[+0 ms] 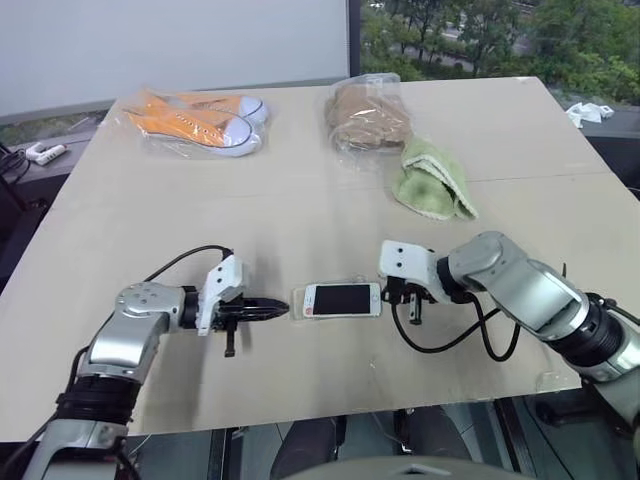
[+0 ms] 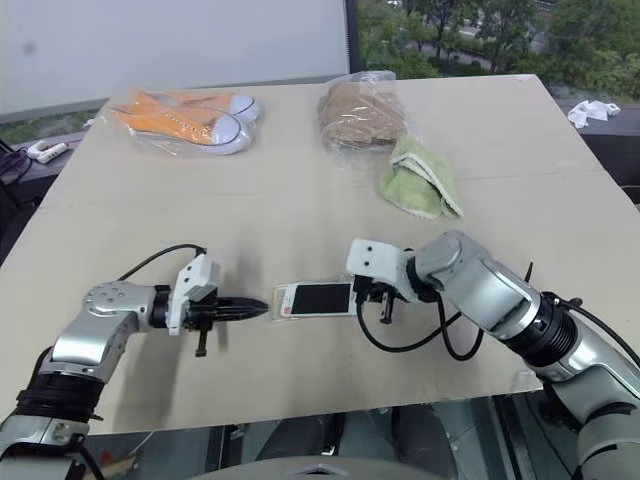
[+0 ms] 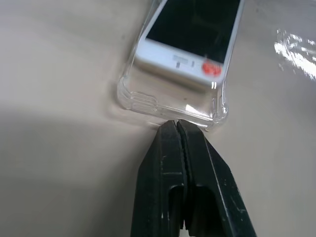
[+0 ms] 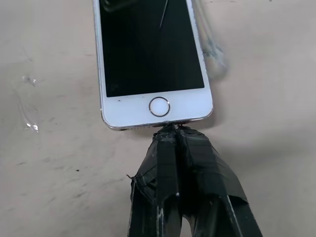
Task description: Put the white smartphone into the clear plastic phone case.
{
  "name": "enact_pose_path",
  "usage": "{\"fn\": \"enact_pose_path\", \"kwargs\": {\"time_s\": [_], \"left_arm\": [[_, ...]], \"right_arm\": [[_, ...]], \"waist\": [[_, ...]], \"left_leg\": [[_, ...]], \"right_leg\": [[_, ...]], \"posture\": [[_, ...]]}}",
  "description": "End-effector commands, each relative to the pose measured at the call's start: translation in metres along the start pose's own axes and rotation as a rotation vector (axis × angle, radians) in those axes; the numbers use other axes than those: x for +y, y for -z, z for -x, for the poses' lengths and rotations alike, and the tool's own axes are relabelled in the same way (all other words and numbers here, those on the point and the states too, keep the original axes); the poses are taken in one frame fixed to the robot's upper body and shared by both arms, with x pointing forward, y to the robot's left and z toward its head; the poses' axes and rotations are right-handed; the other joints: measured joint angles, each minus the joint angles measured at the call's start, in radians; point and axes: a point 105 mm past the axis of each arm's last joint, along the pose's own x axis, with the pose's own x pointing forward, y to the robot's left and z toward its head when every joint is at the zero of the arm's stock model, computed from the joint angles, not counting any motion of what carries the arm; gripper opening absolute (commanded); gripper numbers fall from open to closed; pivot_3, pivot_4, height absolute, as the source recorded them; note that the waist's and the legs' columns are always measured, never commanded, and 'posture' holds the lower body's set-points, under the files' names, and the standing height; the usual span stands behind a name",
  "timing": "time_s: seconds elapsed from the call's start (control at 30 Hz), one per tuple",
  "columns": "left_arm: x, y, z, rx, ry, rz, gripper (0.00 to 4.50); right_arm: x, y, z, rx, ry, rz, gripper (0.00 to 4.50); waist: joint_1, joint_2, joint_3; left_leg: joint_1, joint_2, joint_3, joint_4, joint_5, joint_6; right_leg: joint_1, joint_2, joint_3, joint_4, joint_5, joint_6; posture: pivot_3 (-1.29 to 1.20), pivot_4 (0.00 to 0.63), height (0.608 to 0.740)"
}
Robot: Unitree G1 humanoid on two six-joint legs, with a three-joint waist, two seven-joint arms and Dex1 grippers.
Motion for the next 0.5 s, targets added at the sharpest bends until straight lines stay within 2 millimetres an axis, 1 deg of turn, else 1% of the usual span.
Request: {"fn": "enact_pose_path", "kwargs": {"time_s": [0.03, 0.2, 0.27, 0.37, 0.5], "left_arm": [[-0.004, -0.004, -0.01, 0.0, 0.012, -0.018, 0.0], [-0.004, -0.008, -0.024, -0.013, 0.027, -0.038, 0.0], [-0.003, -0.008, -0.026, -0.015, 0.029, -0.04, 0.0], [-0.001, -0.004, -0.023, -0.012, 0.024, -0.036, 0.0], [0.004, 0.007, -0.016, 0.003, 0.008, -0.026, 0.0]], "right_arm": [[-0.001, -0.013, 0.003, -0.03, 0.014, 0.045, 0.03], [-0.009, -0.02, -0.001, -0.041, 0.04, 0.058, 0.03], [-0.012, -0.021, -0.001, -0.039, 0.052, 0.061, 0.03], [-0.015, -0.015, 0.0, -0.02, 0.069, 0.065, 0.03], [-0.018, -0.013, 0.002, -0.026, 0.089, 0.063, 0.03]], "waist": [[-0.004, 0.0, 0.0], [-0.002, 0.0, 0.0], [0.001, 0.0, 0.0], [0.004, 0.0, 0.0], [0.004, 0.0, 0.0]], "left_leg": [[0.0, 0.0, 0.0, 0.0, 0.0, 0.0], [0.0, 0.0, 0.0, 0.0, 0.0, 0.0], [0.0, 0.0, 0.0, 0.0, 0.0, 0.0], [0.0, -0.001, 0.0, 0.0, 0.0, 0.0], [0.001, -0.001, 0.0, 0.0, 0.0, 0.0]], "right_leg": [[0.0, 0.0, 0.0, 0.0, 0.0, 0.0], [0.0, 0.0, 0.0, 0.0, 0.0, 0.0], [0.0, 0.0, 0.0, 0.0, 0.0, 0.0], [0.0, 0.0, 0.0, 0.0, 0.0, 0.0], [0.0, 0.0, 0.0, 0.0, 0.0, 0.0]], "posture": [[0.0, 0.15, 0.74], [0.0, 0.15, 0.74], [0.0, 0.15, 0.74], [0.0, 0.15, 0.74], [0.0, 0.15, 0.74]]}}
